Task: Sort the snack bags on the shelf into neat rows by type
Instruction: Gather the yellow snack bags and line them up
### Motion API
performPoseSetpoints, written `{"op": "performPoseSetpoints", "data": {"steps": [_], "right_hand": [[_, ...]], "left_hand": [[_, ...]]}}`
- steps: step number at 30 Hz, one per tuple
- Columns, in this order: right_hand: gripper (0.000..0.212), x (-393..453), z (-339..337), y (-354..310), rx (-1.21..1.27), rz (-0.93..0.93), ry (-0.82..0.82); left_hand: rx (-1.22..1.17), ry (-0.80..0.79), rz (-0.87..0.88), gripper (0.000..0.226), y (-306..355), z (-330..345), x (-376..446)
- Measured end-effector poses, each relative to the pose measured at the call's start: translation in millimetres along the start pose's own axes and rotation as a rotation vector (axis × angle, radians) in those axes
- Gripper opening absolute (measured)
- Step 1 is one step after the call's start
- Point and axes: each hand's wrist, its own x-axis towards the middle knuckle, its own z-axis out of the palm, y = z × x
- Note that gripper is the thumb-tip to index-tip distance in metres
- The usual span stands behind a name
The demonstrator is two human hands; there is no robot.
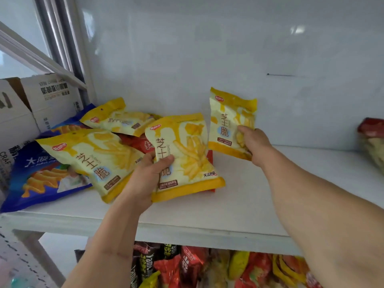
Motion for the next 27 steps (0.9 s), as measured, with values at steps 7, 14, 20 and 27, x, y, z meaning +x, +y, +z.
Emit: {"op": "performPoseSetpoints", "data": {"steps": [7,14,20,27], "right_hand": [[0.040,-6,-108,26,0.036,-0.019,0.132],[0.033,-2,-216,55,0.016,-0.044,0.181],[0.037,11,-299,86,-0.057,-0.084,0.200],[0.044,38,-353,102,-0.073,-0.090,0.187]], "left_hand": [[0.007,-0.169,-0.088,0.038,-39,71,-6],[-0.009,-0.173,-0.120,0.030,-82,174,-26],[0.018,-0.132,-0.075,0.027,-115,258,-41],[0.075,-0.150,-0.089,0.032,-139,322,-41]]}}
